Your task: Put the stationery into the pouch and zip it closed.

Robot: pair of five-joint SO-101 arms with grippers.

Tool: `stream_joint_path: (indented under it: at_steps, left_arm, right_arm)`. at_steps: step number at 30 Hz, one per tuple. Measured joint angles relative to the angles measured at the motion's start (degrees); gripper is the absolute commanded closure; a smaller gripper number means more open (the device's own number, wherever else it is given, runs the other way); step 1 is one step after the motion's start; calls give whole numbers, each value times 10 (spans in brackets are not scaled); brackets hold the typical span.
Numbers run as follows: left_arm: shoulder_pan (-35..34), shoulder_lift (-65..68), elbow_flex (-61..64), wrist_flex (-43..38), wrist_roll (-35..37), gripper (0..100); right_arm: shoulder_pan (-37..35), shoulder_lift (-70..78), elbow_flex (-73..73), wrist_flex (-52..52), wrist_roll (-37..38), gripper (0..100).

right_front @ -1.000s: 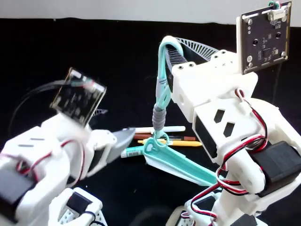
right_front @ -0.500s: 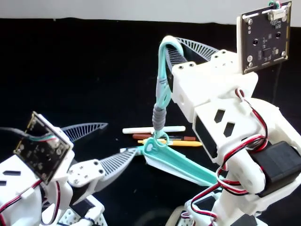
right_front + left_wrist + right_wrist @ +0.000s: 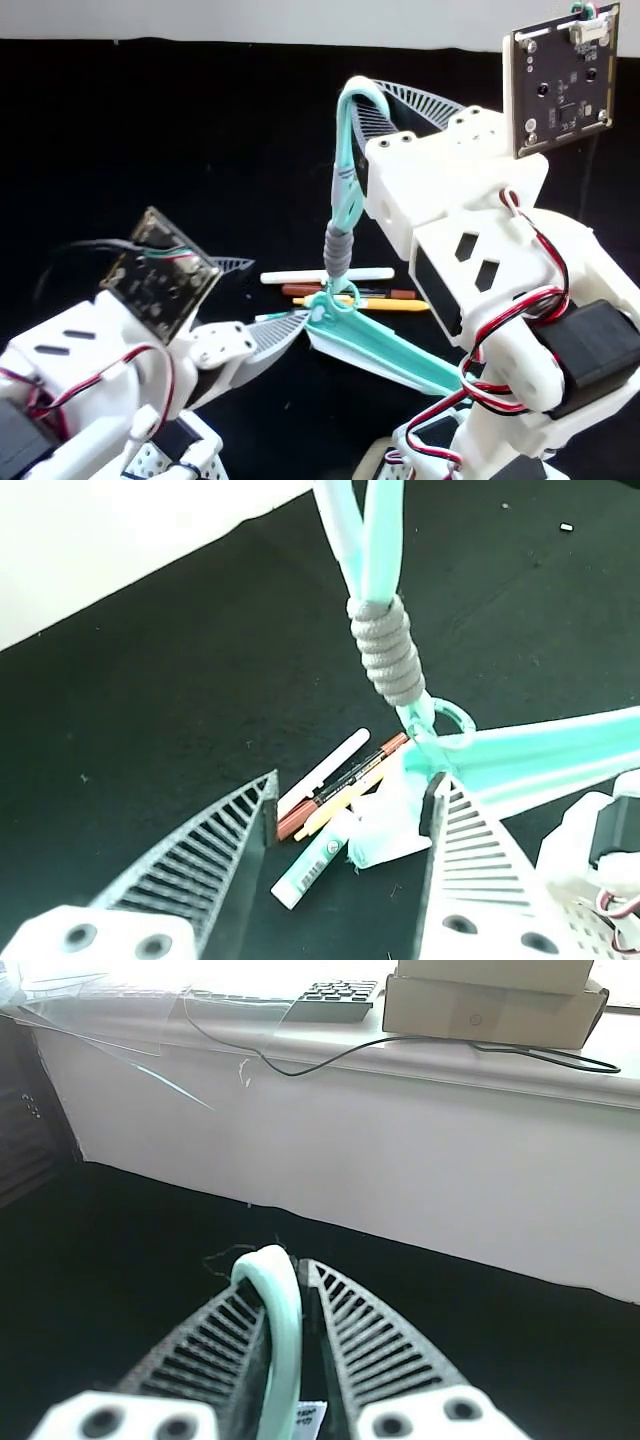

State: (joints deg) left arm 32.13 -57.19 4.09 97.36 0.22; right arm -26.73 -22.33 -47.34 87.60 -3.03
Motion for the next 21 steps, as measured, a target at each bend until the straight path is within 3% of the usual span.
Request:
stream_joint_path:
  at_steps: [21]
  left_arm:
    - [-1, 0, 113, -75, 2, 755]
  right_arm:
    - [4, 0, 0, 0, 0, 991]
